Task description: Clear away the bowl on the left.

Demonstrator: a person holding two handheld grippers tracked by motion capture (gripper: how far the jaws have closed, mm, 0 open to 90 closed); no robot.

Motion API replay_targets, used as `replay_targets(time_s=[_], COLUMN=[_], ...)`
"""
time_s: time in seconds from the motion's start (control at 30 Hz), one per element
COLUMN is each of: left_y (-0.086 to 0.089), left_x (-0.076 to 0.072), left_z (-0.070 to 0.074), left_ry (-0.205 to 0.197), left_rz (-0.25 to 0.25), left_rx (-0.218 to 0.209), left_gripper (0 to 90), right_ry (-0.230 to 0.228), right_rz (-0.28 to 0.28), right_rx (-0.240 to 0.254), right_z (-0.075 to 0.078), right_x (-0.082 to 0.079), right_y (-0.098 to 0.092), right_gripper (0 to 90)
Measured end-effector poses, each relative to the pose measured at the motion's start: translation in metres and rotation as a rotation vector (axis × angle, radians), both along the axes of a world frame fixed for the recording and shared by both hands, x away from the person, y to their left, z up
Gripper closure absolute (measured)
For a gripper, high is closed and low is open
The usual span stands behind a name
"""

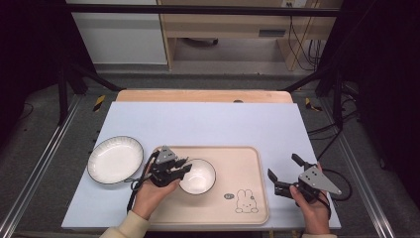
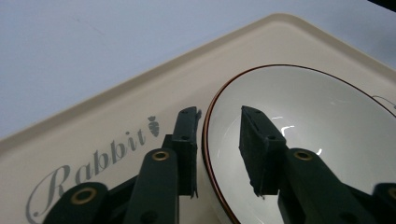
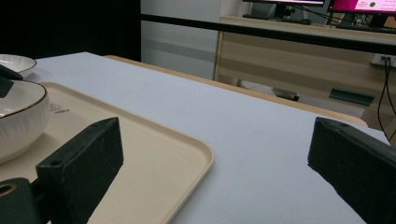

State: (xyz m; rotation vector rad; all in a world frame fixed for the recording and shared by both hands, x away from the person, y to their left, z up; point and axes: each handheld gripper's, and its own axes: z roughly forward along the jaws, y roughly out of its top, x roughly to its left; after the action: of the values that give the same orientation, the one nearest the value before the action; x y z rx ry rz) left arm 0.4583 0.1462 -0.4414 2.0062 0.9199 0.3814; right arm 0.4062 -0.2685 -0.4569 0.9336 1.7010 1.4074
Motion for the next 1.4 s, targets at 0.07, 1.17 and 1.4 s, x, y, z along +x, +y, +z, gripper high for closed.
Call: replay_targets(time_s=[0.07, 1.17, 1.4], left_y=[0.0, 0.011, 0.019], left_x=[0.0, -0.006, -0.008], left_z=[0.0, 0.016, 0.021], left_ry=[-0.007, -0.135, -0.152], left_rz=[0.0, -0.185, -0.199], left_rx=[0.005, -0.148, -0.162], left_gripper=[63.2, 12.0, 11.1], right_ry=[-0.001, -0.007, -0.007], right_rz=[0.001, 0.004, 0.004], right_rx=[0.001, 0.01, 0.012], right_z=[0.0, 0.002, 0.002], right_x=[0.0, -0.001, -0.001], right_y=[0.0, 0.0, 0.0], right_gripper=[3.6, 3.4, 3.4])
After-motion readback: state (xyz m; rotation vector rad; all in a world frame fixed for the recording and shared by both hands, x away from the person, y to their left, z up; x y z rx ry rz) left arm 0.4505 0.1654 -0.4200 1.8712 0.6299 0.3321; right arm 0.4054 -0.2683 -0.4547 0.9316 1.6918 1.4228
